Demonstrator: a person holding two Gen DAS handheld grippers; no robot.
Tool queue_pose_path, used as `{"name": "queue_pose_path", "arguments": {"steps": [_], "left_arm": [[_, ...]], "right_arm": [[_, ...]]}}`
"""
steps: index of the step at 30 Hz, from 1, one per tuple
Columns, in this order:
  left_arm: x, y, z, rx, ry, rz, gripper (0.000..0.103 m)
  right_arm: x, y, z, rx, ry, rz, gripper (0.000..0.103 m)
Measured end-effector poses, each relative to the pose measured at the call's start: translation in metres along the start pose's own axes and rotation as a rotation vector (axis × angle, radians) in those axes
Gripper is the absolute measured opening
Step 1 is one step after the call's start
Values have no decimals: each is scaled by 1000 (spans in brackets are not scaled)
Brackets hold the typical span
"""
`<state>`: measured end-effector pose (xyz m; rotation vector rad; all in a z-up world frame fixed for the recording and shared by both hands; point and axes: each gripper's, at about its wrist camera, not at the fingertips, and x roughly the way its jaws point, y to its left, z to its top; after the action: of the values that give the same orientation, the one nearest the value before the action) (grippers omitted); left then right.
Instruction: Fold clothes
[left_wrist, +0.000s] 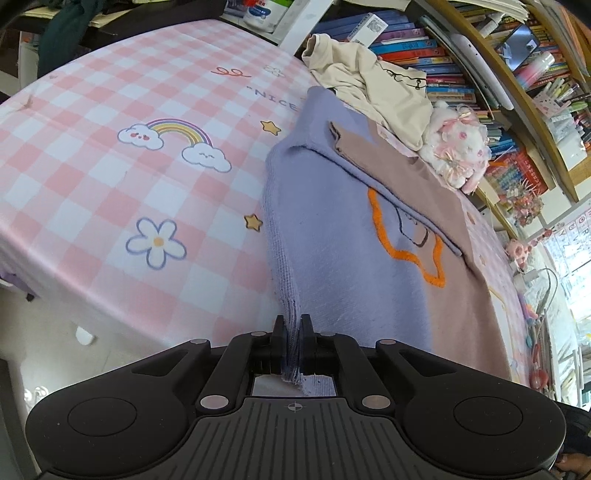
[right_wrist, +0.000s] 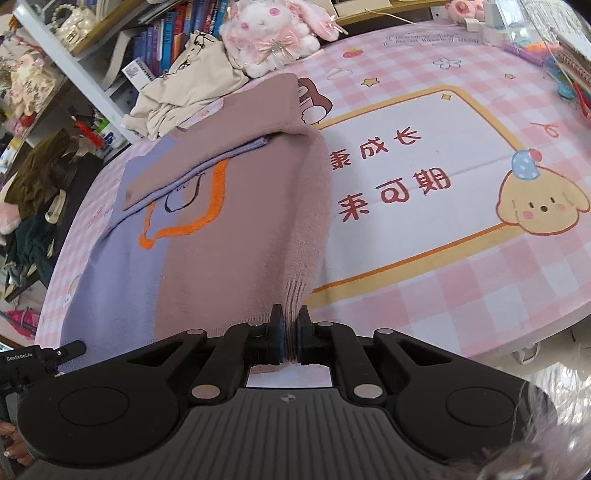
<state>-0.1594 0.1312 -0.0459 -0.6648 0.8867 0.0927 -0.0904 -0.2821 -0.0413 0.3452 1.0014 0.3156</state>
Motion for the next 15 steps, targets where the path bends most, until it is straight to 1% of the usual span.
{"name": "queue_pose_path", "arguments": {"steps": [7, 15], "left_arm": [[-14, -5, -25, -34, -18, -1, 4], [-32, -8, -51, -71, -23, -16, 4]], "right_arm": [[-17, -13, -10, -27, 10, 25, 7], [-40, -31, -24, -21, 23, 59, 7]]}}
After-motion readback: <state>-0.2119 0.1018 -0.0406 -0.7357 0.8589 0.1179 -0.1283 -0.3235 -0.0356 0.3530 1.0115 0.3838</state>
